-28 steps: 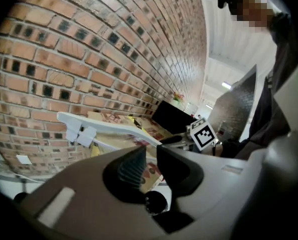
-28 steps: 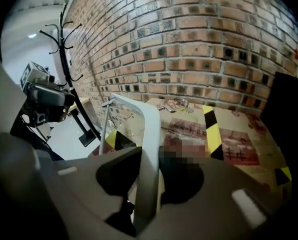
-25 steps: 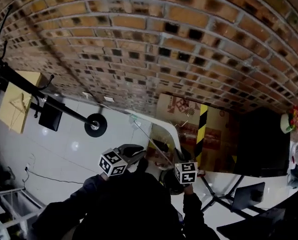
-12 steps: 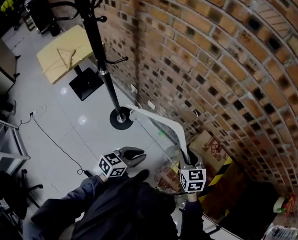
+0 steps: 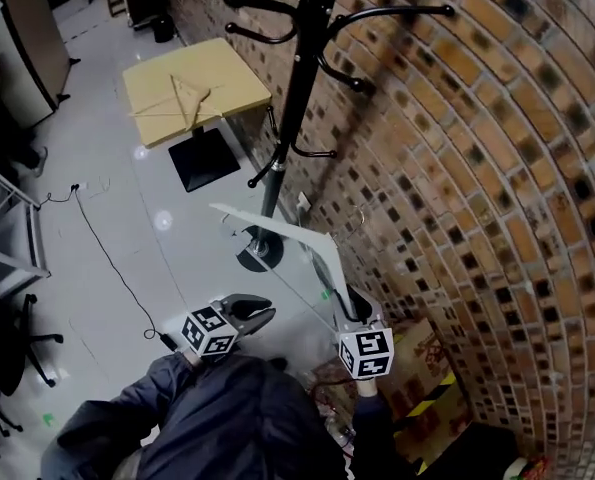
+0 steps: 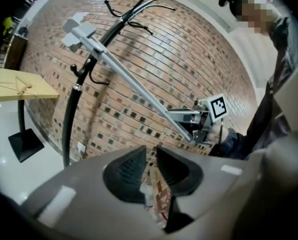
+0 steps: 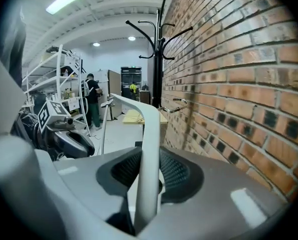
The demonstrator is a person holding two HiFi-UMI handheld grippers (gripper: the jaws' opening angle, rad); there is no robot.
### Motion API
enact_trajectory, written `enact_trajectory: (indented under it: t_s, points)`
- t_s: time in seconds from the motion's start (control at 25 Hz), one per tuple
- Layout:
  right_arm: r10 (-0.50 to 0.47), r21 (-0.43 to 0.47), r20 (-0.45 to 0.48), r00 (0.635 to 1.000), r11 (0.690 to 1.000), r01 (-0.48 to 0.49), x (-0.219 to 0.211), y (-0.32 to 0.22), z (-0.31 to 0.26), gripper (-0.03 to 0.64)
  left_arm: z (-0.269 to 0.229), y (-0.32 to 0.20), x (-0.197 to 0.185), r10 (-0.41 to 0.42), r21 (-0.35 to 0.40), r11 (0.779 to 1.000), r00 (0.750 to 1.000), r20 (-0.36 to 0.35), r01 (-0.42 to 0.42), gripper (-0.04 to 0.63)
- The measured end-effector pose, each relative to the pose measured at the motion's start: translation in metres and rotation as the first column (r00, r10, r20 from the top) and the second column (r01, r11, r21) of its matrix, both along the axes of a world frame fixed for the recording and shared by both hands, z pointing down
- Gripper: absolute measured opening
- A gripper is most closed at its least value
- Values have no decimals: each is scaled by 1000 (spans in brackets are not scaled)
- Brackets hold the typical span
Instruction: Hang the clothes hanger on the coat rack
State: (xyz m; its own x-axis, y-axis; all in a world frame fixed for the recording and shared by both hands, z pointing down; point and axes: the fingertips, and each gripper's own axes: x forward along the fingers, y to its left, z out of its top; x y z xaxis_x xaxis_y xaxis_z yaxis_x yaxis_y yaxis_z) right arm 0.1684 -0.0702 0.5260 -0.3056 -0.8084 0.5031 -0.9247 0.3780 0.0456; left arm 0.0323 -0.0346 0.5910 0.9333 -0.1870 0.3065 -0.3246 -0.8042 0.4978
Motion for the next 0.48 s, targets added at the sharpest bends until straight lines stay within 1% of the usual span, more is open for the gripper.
enact_trajectory:
  t_s: [0.24, 0.48]
  points:
    - [-84, 5, 4, 996, 996, 84, -60, -48, -9, 114, -2, -42, -55, -80, 11, 997, 997, -18, 80, 72]
    - [-149, -18, -14, 989, 989, 148, -114, -78, -2, 114, 1, -64, -102, -118, 7, 993, 993, -28, 118, 72]
